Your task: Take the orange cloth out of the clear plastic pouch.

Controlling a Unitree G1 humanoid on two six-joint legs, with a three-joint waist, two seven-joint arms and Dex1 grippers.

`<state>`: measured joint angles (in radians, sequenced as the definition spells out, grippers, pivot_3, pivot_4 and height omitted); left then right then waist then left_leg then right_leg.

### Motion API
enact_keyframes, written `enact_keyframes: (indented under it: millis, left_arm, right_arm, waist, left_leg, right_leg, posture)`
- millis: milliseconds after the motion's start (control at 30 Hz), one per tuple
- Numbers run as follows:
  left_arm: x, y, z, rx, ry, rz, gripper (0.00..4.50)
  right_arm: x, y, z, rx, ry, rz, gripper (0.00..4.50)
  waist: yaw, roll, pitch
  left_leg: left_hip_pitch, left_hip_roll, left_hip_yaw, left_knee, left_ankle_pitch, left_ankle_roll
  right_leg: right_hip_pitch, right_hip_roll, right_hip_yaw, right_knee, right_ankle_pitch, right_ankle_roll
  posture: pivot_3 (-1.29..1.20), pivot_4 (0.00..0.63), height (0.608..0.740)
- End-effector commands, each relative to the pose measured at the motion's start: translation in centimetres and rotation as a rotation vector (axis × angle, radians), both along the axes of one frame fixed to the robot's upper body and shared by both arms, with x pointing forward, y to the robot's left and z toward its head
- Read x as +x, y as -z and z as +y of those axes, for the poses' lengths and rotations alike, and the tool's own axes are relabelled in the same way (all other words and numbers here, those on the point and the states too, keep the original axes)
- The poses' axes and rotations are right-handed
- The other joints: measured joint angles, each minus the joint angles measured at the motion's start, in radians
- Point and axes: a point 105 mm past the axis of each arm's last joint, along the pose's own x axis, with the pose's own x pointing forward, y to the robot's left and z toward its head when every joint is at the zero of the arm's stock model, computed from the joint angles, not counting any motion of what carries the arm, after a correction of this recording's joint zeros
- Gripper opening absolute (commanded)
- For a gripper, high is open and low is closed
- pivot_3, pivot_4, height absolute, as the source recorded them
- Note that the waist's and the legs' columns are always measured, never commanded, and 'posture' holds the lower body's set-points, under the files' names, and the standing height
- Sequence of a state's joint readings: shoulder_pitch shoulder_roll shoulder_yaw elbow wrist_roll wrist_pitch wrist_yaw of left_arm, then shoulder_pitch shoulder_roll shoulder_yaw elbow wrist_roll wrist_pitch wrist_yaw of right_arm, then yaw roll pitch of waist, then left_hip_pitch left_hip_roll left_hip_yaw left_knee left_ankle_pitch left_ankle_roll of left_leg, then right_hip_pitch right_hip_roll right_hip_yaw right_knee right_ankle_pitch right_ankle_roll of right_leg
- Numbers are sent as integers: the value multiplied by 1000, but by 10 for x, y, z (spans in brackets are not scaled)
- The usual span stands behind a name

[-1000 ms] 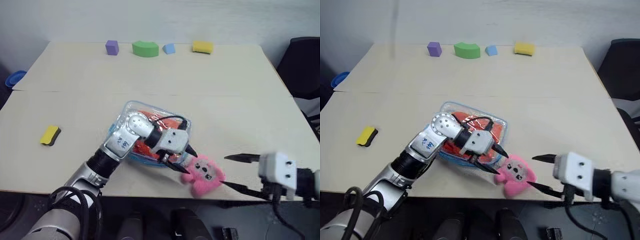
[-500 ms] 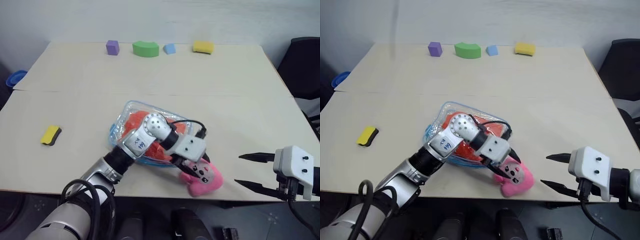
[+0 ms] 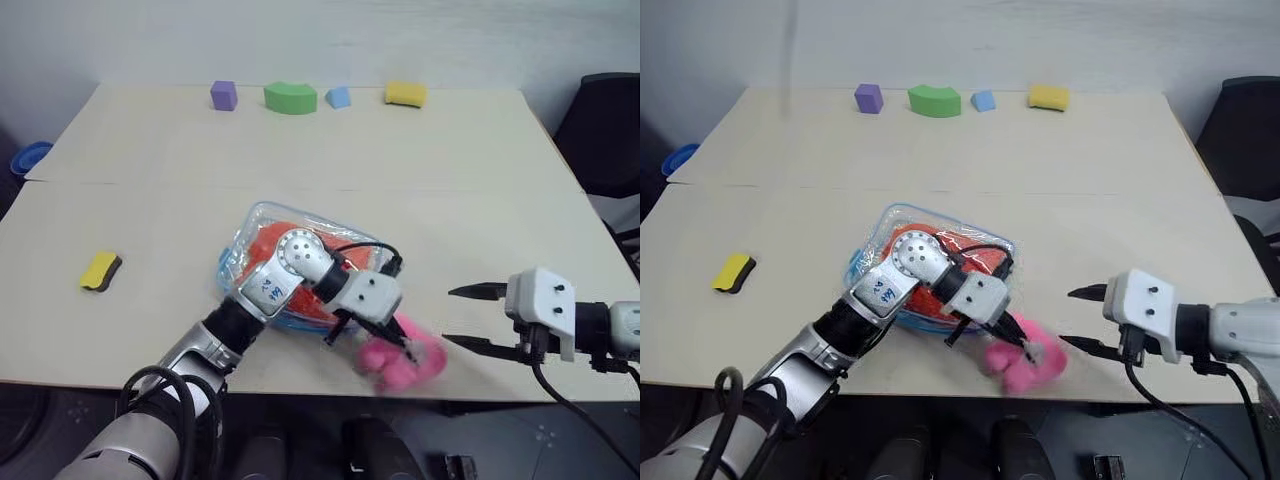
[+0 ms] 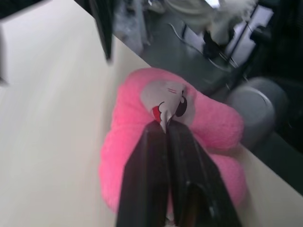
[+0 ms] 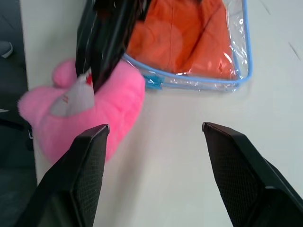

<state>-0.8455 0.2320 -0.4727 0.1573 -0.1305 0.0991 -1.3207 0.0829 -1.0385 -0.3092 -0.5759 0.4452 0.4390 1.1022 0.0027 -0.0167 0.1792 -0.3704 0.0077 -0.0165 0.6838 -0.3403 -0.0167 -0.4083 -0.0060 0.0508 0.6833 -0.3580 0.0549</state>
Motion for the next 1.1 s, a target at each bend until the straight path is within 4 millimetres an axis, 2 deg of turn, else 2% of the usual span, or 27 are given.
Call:
enact_keyframes:
  millis: [33,133,233,367,500,767,900,1100]
  left_arm:
    - [3,-30,6,-153,-84,7,30]
    - [5,-39,17,-201,-148,25,30]
    - [6,-38,25,-207,-201,61,30]
    - [5,-38,25,-217,-226,74,30]
    - [5,-39,22,-220,-231,69,30]
    - [-16,-24,42,-78,-168,123,30]
    - [-15,-23,44,-79,-178,115,30]
    - [-16,-23,40,-82,-177,111,30]
  right_arm:
    - [-4,5,1,-21,-38,19,3283]
    - [0,16,-1,-38,-35,14,3283]
    - [14,28,7,-65,-52,-66,3283]
    - [37,39,24,-102,-112,-199,3283]
    - [48,49,26,-169,-163,-244,3283]
    - [60,36,31,-128,-213,-354,3283]
    - [65,29,47,-97,-282,-428,3283]
    - [70,31,72,-96,-405,-524,3283]
  waist:
    - [0,0,0]
    - [-1,0,0]
    - [-7,0,0]
    - [-7,0,0]
    - [0,0,0]
    - [-12,0,0]
    - [-12,0,0]
    - [-9,0,0]
  left_leg:
    - [0,0,0,0,0,-1]
    - [0,0,0,0,0,-1]
    - [1,1,0,0,1,-2]
    - [1,0,1,0,1,-3]
    - [0,0,1,0,2,-4]
    - [1,0,1,0,2,-4]
    - [2,0,1,0,2,-4]
    - [1,0,1,0,2,-4]
  right_leg:
    - [0,0,0,0,0,0]
    - [0,0,0,0,0,0]
    - [0,0,0,1,0,0]
    - [0,0,0,2,0,0]
    - [-2,0,0,2,0,0]
    - [-2,0,2,2,0,0]
    - [-2,0,2,3,0,0]
    - [-2,0,2,3,0,0]
  posture:
    - [0,150,740]
    - [0,150,740]
    - [0,150,740]
    - [0,150,740]
    - [0,150,740]
    - [0,150,740]
    - [0,150,740]
    - [0,150,740]
